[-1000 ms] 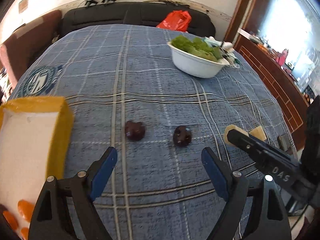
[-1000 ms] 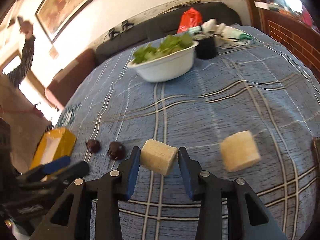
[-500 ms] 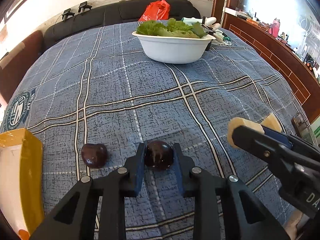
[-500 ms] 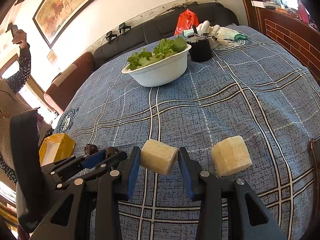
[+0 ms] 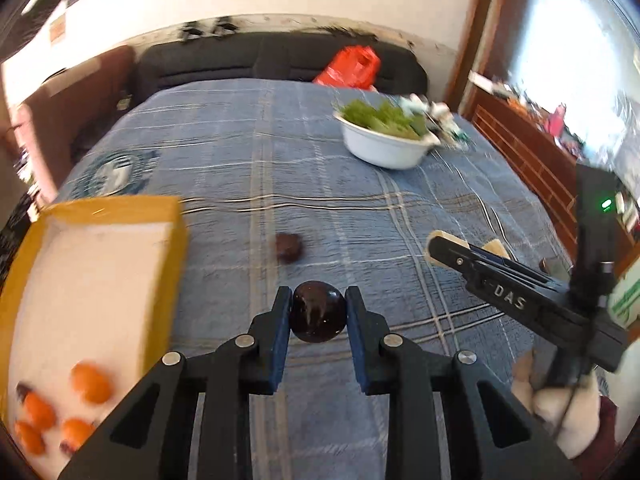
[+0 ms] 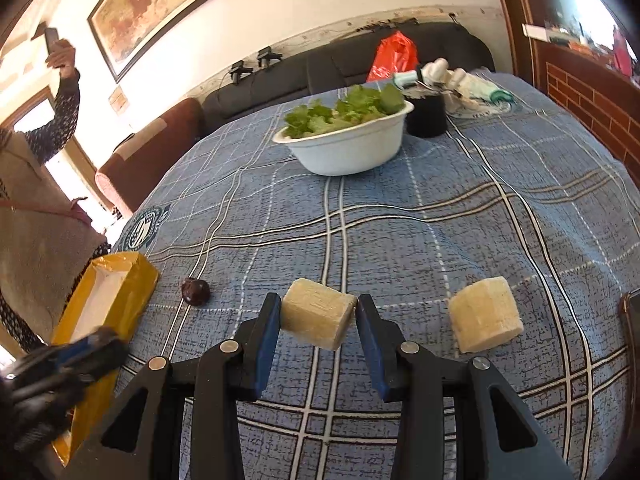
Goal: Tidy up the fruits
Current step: 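Carry the beige cube and dark plum over the tray and release them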
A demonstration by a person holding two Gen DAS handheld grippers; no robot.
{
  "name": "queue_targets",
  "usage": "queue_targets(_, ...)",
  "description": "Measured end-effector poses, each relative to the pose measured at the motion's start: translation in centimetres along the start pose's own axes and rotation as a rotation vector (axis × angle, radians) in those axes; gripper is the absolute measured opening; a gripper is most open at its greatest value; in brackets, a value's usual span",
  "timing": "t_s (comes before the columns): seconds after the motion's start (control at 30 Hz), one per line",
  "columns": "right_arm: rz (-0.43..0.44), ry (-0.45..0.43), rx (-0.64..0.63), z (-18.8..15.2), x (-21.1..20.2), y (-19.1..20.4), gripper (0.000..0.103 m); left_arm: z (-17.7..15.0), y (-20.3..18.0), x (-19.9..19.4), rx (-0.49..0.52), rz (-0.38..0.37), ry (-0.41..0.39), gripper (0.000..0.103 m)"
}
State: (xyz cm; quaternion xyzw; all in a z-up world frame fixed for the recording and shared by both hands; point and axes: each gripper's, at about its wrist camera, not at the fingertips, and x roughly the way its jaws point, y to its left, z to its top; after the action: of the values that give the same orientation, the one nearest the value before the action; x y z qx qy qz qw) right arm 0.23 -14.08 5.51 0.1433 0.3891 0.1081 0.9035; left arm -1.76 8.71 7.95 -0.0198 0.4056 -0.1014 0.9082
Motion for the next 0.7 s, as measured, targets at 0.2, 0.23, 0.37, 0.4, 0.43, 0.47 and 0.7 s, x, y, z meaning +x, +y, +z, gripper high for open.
queue_targets(0.2, -0.027, -0.015, -0.035, -0.7, -0.3, 1.5, 0.042, -2.2, 6.5, -5.3, -0.156, 0.099, -0.058, 0.026)
queue_targets(0.23, -0.030, -0.012, -0.037, -0.8, -0.4, 1.7, 0.042, -2.7, 8.0, -6.5, -0.184, 0.127, -0.073, 0.026)
queue_targets(0.37, 0.012, 0.007, -0.035, -1.7, -1.4, 3.9, 0.042, -4.5, 12.8, -9.3, -0.256, 0.232, -0.111, 0.026)
queue_targets(0.4, 0.028, 0.015, -0.043, -2.0, -1.6, 4.8, 0.042, -4.9, 13.9, -9.7, -0.281, 0.234, -0.115, 0.026)
queue_targets(0.43, 0.043, 0.023, -0.054, -2.3, -1.8, 5.8, 0.042, -5.4, 15.0, -10.1, -0.310, 0.237, -0.117, 0.026)
queue_targets(0.47, 0.063, 0.035, -0.078, -2.7, -1.9, 7.2, 0.042, -5.9, 16.0, -10.5, -0.332, 0.244, -0.117, 0.026)
queue_targets(0.7, 0.195, 0.107, -0.268, -5.1, -1.8, 17.5, 0.043, -9.6, 19.2, -11.1, -0.385, 0.258, -0.082, 0.026)
